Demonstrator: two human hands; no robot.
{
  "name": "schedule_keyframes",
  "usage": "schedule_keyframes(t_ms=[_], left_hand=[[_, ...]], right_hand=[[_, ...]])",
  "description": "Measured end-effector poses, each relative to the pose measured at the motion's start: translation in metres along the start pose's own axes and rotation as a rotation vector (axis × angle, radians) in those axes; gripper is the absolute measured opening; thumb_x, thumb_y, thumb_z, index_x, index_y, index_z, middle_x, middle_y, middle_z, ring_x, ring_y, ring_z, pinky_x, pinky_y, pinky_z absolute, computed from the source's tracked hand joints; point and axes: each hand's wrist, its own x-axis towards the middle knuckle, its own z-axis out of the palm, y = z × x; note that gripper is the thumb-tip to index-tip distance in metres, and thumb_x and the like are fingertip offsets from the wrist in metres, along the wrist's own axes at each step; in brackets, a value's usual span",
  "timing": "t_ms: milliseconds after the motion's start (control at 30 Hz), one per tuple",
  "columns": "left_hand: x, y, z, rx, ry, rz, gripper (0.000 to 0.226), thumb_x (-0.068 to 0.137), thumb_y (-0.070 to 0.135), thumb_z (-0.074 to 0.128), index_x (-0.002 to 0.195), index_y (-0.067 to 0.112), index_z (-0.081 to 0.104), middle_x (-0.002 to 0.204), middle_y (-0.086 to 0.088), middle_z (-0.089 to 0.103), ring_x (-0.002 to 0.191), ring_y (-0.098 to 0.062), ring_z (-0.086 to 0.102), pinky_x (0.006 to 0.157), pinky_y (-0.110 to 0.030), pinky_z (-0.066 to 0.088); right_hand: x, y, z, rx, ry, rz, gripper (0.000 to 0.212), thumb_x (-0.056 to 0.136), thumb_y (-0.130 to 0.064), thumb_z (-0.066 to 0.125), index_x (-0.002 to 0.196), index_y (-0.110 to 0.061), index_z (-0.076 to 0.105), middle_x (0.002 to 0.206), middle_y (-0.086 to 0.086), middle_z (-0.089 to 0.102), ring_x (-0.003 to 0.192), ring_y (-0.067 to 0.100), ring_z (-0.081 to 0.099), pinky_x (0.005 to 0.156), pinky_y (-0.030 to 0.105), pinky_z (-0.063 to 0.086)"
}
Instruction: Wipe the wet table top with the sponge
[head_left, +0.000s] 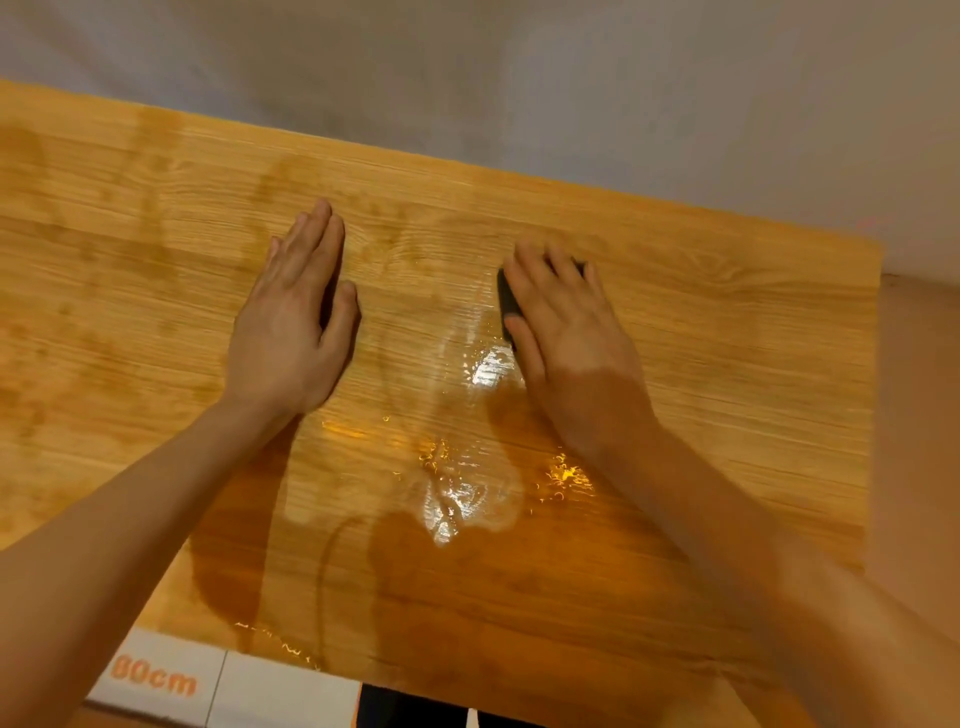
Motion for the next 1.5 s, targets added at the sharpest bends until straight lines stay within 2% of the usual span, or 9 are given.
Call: schedule_keyframes(t_ms=[200, 333, 467, 700, 867, 1000, 1167, 1267, 1500], left_hand=[[0.000, 0.001, -0.001, -0.002, -0.004, -0.004, 0.057, 0.106, 0.029, 0.033, 0.159, 0.007, 0.026, 0.168, -0.005, 0.018, 0.156, -0.018, 0.015, 0.128, -0.037, 0.011], [-0.002, 0.001, 0.000, 0.009, -0.007, 0.016, 0.057, 0.107, 0.027, 0.032, 0.159, 0.005, 0.024, 0.169, -0.007, 0.017, 0.157, -0.018, 0.012, 0.128, -0.036, 0.009], [0.001, -0.001, 0.001, 0.003, -0.027, 0.028, 0.058, 0.107, 0.025, 0.028, 0.160, 0.003, 0.019, 0.169, -0.010, 0.012, 0.157, -0.019, 0.006, 0.129, -0.034, 0.004], [0.001, -0.001, 0.008, 0.123, 0.004, 0.051, 0.059, 0.107, 0.027, 0.018, 0.160, 0.001, 0.012, 0.169, -0.012, 0.008, 0.157, -0.022, 0.006, 0.128, -0.031, 0.001], [-0.002, -0.002, 0.010, 0.104, 0.027, 0.080, 0.059, 0.105, 0.024, 0.022, 0.159, 0.001, 0.017, 0.169, -0.014, 0.013, 0.157, -0.025, 0.012, 0.128, -0.036, 0.009], [-0.001, -0.003, 0.009, 0.043, 0.066, 0.076, 0.057, 0.106, 0.022, 0.028, 0.159, 0.001, 0.021, 0.168, -0.014, 0.017, 0.157, -0.025, 0.014, 0.128, -0.033, 0.006], [-0.001, -0.004, 0.009, 0.010, 0.052, 0.082, 0.057, 0.107, 0.022, 0.028, 0.159, 0.001, 0.019, 0.168, -0.014, 0.013, 0.157, -0.025, 0.010, 0.128, -0.036, 0.006], [-0.002, -0.003, 0.010, -0.009, 0.059, 0.081, 0.057, 0.107, 0.021, 0.029, 0.159, 0.000, 0.019, 0.168, -0.014, 0.013, 0.157, -0.026, 0.010, 0.129, -0.038, 0.007], [-0.001, -0.004, 0.008, 0.035, 0.030, 0.098, 0.056, 0.108, 0.023, 0.026, 0.159, -0.001, 0.017, 0.169, -0.015, 0.012, 0.157, -0.025, 0.008, 0.129, -0.036, 0.005]], right_hand=[[0.114, -0.004, 0.008, 0.031, 0.041, 0.213, 0.047, 0.107, -0.030, 0.026, 0.151, -0.013, 0.030, 0.160, 0.003, 0.026, 0.150, 0.021, 0.012, 0.122, 0.035, 0.002], [0.054, -0.024, 0.017, 0.011, 0.080, 0.161, 0.046, 0.106, -0.026, 0.034, 0.149, -0.011, 0.034, 0.158, 0.004, 0.029, 0.149, 0.024, 0.015, 0.123, 0.043, 0.008], [0.001, -0.054, 0.023, -0.002, 0.014, 0.127, 0.047, 0.105, -0.030, 0.028, 0.149, -0.015, 0.036, 0.157, 0.000, 0.030, 0.149, 0.021, 0.016, 0.122, 0.038, 0.008], [0.135, -0.049, 0.029, -0.013, 0.099, 0.318, 0.047, 0.107, -0.028, 0.025, 0.152, -0.016, 0.030, 0.159, 0.001, 0.028, 0.150, 0.021, 0.011, 0.121, 0.036, 0.001], [0.055, -0.088, 0.047, -0.065, 0.146, 0.257, 0.045, 0.105, -0.024, 0.034, 0.149, -0.012, 0.036, 0.157, 0.004, 0.031, 0.149, 0.025, 0.016, 0.122, 0.045, 0.010], [0.010, -0.092, 0.038, -0.021, 0.032, 0.162, 0.046, 0.105, -0.028, 0.034, 0.150, -0.017, 0.034, 0.158, -0.003, 0.027, 0.150, 0.014, 0.011, 0.124, 0.038, 0.008], [-0.017, -0.020, 0.008, -0.064, 0.197, 0.574, 0.054, 0.101, -0.027, 0.026, 0.152, -0.008, 0.026, 0.160, 0.009, 0.023, 0.150, 0.023, 0.010, 0.123, 0.044, 0.009], [-0.016, -0.030, 0.013, -0.045, 0.317, 0.752, 0.053, 0.100, -0.024, 0.026, 0.150, -0.005, 0.031, 0.158, 0.013, 0.025, 0.149, 0.031, 0.016, 0.122, 0.046, 0.009], [0.008, -0.131, 0.070, -0.168, 0.236, 0.333, 0.045, 0.104, -0.027, 0.034, 0.144, -0.010, 0.044, 0.152, 0.006, 0.040, 0.144, 0.024, 0.032, 0.119, 0.044, 0.025]])
